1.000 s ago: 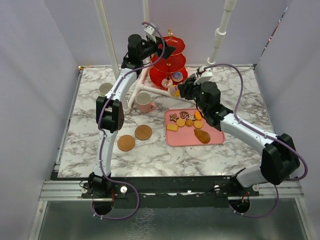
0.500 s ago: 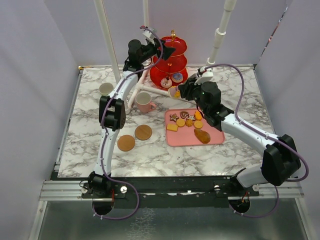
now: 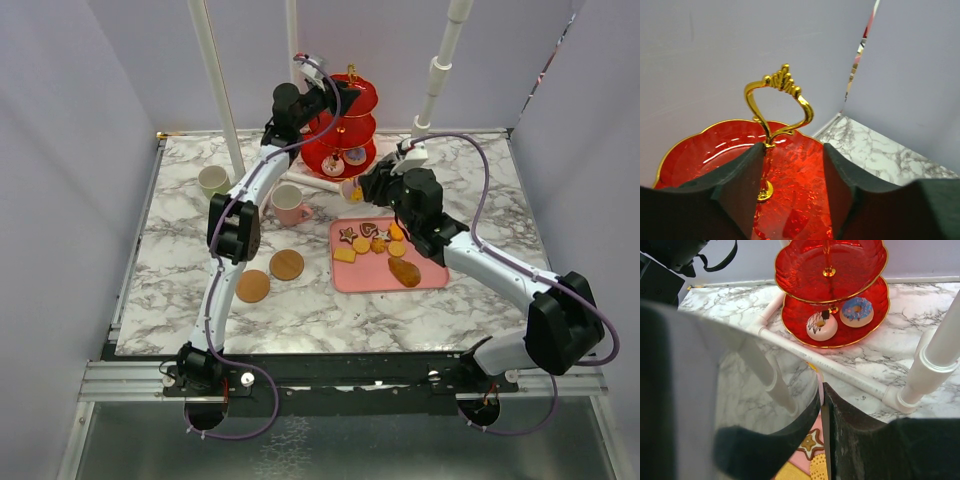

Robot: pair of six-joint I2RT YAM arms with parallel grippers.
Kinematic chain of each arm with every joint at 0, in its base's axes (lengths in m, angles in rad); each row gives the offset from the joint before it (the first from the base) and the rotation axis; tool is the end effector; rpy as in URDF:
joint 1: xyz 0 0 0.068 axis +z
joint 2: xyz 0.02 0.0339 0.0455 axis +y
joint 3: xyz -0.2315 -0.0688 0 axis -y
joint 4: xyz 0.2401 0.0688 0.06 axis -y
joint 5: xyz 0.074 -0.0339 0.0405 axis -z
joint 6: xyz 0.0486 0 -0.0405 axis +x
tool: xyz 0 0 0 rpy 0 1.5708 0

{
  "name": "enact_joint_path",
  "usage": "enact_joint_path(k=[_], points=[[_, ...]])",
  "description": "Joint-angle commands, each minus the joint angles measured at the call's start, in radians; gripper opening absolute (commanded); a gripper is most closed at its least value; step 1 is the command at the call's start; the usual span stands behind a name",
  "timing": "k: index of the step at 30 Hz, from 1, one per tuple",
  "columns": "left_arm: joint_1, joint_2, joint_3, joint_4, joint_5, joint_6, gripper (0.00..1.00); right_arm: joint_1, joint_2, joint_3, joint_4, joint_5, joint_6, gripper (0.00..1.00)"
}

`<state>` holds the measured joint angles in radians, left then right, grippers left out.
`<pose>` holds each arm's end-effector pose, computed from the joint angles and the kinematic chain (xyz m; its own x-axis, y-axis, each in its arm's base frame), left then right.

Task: Serve the afternoon tea
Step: Pick up the desert table from the center of the board.

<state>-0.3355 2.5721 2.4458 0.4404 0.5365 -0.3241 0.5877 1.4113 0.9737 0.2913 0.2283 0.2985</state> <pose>0.5308 -0.2114 0.3034 0.0402 -0.3039 -0.9519 0.7963 0.5852 -0.1532 0.2942 0.1828 0.2770 -0.2200 0.1976 -0.9553 -0.3024 0.9172 0.2594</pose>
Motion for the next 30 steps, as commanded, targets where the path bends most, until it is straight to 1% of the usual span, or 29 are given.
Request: enact_joint_path(k=[1, 8, 15, 21, 30], points=[[-0.030, -0.012, 0.002, 0.014, -0.154, 0.044, 0.46, 0.000, -0.039, -0.014, 0.016, 0.032, 0.007, 0.33], [-0.069, -0.031, -0.011, -0.006, -0.301, 0.149, 0.23, 0.000, -0.060, -0.022, 0.012, 0.046, -0.010, 0.32], [-0.108, -0.087, -0.028, -0.009, -0.412, 0.229, 0.07, 0.000, -0.084, -0.035, 0.014, 0.063, -0.023, 0.32], [-0.139, -0.175, -0.084, -0.009, -0.473, 0.282, 0.00, 0.001, -0.115, -0.048, 0.012, 0.080, -0.033, 0.32], [-0.161, -0.306, -0.171, -0.009, -0.564, 0.365, 0.00, 0.000, -0.164, -0.065, 0.005, 0.067, -0.030, 0.32]])
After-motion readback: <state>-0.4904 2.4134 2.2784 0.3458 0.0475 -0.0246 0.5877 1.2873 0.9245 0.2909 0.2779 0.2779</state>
